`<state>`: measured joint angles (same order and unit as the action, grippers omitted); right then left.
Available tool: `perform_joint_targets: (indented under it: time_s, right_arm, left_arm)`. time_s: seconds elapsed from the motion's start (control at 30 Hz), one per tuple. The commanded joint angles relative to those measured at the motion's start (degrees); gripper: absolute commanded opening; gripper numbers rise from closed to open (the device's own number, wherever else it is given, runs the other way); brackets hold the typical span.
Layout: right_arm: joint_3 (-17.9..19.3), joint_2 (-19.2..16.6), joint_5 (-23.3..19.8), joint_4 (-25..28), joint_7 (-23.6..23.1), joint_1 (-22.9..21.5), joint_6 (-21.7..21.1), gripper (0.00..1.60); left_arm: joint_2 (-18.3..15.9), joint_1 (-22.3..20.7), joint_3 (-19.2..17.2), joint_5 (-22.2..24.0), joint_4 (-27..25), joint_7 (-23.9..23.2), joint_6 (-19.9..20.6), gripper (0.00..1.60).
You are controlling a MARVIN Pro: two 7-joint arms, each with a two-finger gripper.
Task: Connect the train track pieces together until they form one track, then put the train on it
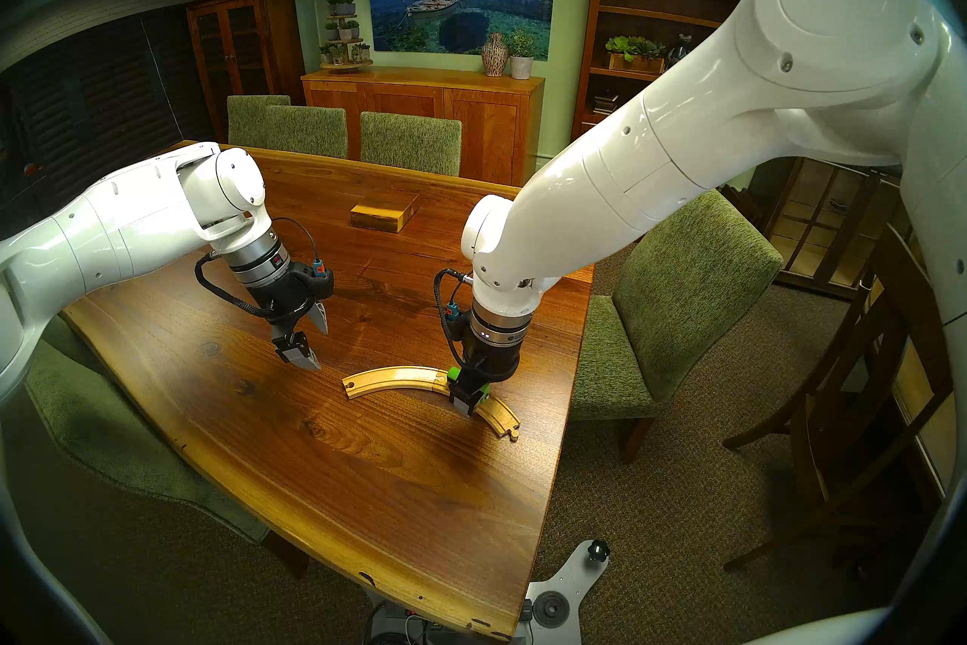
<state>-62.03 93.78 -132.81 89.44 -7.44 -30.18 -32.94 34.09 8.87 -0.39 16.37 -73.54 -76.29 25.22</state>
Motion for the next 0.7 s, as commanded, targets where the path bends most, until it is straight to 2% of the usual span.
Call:
perform_joint_targets:
  time_s: [0.0, 0.2, 0.23, 0.3, 0.33, 0.37, 0.4, 0.47, 0.5, 0.53, 0.67]
  right_arm:
    - [0.06, -1.76, -1.20, 1.49, 1.77, -4.34, 0.21, 1.60]
    - [-0.34, -1.53, -2.03, 1.19, 2.81, -3.41, 0.34, 1.60]
    - [-0.50, -1.51, -2.16, 0.86, 2.90, -2.90, 0.42, 1.51]
    - [-0.61, -1.48, -2.22, 0.65, 3.01, -2.55, 0.54, 1.04]
    - [-0.73, -1.41, -2.24, 0.40, 2.99, -2.18, 0.68, 0.75]
    - [-0.73, -1.41, -2.24, 0.40, 2.99, -2.18, 0.68, 0.75]
    - [-0.81, -1.40, -2.24, 0.23, 2.92, -1.94, 0.74, 0.68]
    - [-1.00, -1.40, -2.22, -0.12, 2.72, -1.50, 0.86, 0.48]
    - [-1.28, -1.41, -2.11, -0.53, 2.45, -0.94, 1.03, 0.30]
    - [-1.28, -1.41, -2.11, -0.53, 2.45, -0.94, 1.03, 0.30]
    - [-1.70, -1.41, -1.79, -0.83, 1.96, -0.34, 1.42, 0.14]
  left_arm:
    - [-0.11, -2.08, -1.39, -0.06, -0.04, 0.16, -0.14, 1.60]
    - [-0.11, -2.08, -1.41, -0.07, -0.04, 0.15, -0.14, 1.60]
    - [-0.11, -2.08, -1.41, -0.08, -0.05, 0.15, -0.14, 1.60]
    - [-0.11, -2.08, -1.41, -0.08, -0.05, 0.15, -0.14, 1.60]
    - [-0.12, -2.09, -1.41, -0.08, -0.05, 0.15, -0.14, 1.60]
    - [-0.12, -2.09, -1.41, -0.08, -0.05, 0.15, -0.14, 1.60]
    - [-0.12, -2.09, -1.41, -0.08, -0.05, 0.15, -0.14, 1.60]
    - [-0.12, -2.09, -1.41, -0.08, -0.05, 0.15, -0.14, 1.60]
    - [-0.12, -2.09, -1.42, -0.09, -0.05, 0.14, -0.14, 1.60]
    - [-0.12, -2.09, -1.42, -0.09, -0.05, 0.14, -0.14, 1.60]
    - [-0.12, -2.09, -1.42, -0.09, -0.05, 0.14, -0.14, 1.60]
